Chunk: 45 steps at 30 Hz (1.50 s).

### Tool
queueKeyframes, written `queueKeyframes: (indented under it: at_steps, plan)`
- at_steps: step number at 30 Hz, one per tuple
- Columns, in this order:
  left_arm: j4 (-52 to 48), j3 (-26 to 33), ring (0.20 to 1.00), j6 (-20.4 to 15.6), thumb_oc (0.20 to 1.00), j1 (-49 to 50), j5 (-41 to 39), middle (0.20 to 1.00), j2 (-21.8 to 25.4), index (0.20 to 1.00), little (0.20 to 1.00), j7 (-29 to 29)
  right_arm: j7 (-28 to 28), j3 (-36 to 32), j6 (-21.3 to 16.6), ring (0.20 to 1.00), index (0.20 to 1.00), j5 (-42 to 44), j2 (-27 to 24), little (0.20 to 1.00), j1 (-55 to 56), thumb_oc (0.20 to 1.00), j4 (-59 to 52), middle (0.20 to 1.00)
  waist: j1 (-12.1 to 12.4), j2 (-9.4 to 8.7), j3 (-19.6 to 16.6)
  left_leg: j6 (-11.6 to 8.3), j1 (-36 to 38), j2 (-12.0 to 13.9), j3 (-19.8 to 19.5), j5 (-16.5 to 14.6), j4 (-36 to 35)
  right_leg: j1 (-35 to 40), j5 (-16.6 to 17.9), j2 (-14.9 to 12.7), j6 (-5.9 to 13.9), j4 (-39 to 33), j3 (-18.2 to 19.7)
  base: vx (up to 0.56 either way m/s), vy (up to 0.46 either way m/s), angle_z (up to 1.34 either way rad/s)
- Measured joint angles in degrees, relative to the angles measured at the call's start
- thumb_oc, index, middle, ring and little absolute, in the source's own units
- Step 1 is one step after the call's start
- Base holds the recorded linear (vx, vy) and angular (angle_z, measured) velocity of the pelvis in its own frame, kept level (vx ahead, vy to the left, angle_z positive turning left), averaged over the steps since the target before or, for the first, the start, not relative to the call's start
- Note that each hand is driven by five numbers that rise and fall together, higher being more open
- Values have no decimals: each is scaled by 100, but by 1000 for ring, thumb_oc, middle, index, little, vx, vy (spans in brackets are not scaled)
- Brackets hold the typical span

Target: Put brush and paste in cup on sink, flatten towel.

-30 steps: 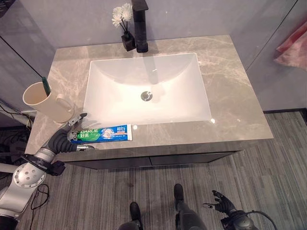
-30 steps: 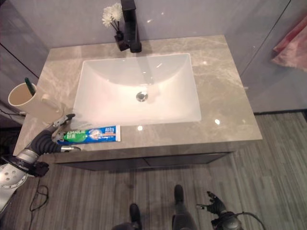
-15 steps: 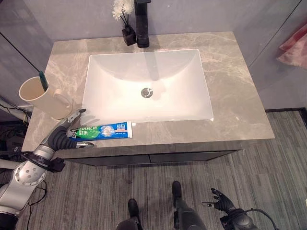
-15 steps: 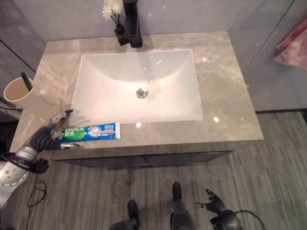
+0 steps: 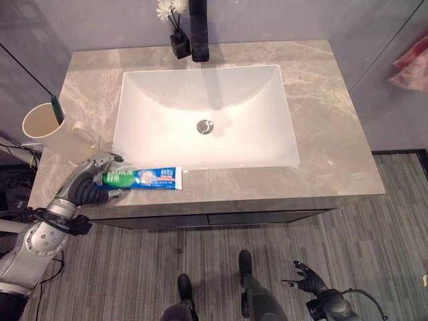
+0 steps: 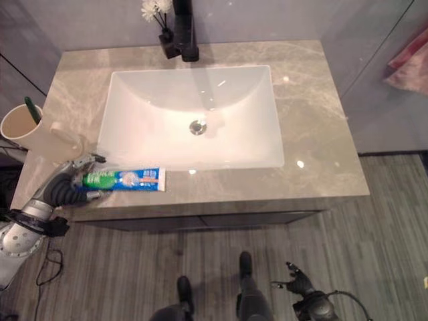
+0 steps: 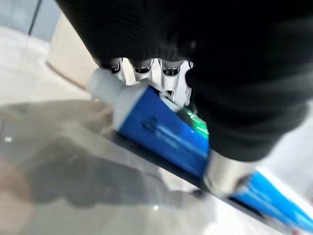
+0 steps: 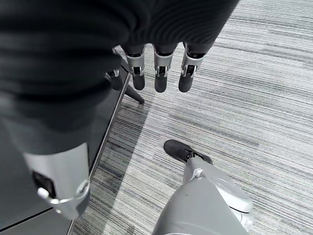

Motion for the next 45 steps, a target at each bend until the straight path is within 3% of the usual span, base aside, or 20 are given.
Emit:
queueKeyframes:
  at_steps: [9,17,25,28,35,40,45]
  plan:
    - [238,-256,200,130,200,-262,421,200,-333,200,200,30,-118,-8,-4,1000,1000,1,54,1000,-158,1000,717,1000,-19,9,-24,-11,380,37,-3,-39,4,384,-33,27,-9,26,-22,38,-10,0]
    - [257,-725,200,185,200,178,876,200,-367,200,200,-34,-244,-417,136,1000,1000,132,275,1000,-74,1000,2167,1000,-3,68,-563,-13,734,82,-22,-121,-20,756,-169,61,-23,-2,-55,46,-15,1]
    - [38,-678,200,196,200,657,1777,200,-337,200,200,48,-302,-1824,253,1000,1000,1160,326,1000,254,1000,2882,1000,-12,-18,-801,-27,926,94,-125,-140,-23,1016,-252,50,-24,-2,-153,9,-22,7]
    - [1,-677,200,202,200,684,2037,200,-298,200,200,116,-370,-1914,289,1000,1000,1493,315,1000,280,1000,2886,1000,-6,-84,-886,-30,927,96,-146,-135,-22,1023,-240,52,-33,-2,-158,0,0,0]
    - [-44,-650,200,296,200,515,2904,200,-149,200,200,932,-569,-2170,211,1000,1000,2728,341,1000,62,1000,2551,1000,-158,-175,-974,-27,1020,95,-130,-135,-22,1128,-226,56,-10,-1,-151,-2,-1,0]
    - [-405,-235,200,475,200,396,3124,200,-366,200,200,1372,-767,-2298,43,1000,1000,3510,453,1000,0,1000,1723,1000,-161,-218,-1005,-27,1098,98,-23,-135,-22,1131,-186,75,-52,-1,-79,-11,6,-7]
    - [-555,0,200,516,200,-137,3128,200,-369,200,200,1805,-982,-2273,-248,1000,1000,3638,518,1000,67,1000,746,1000,-225,-273,-1117,-23,1116,88,-4,-138,-22,1130,-192,74,-26,-1,-24,1,9,-5]
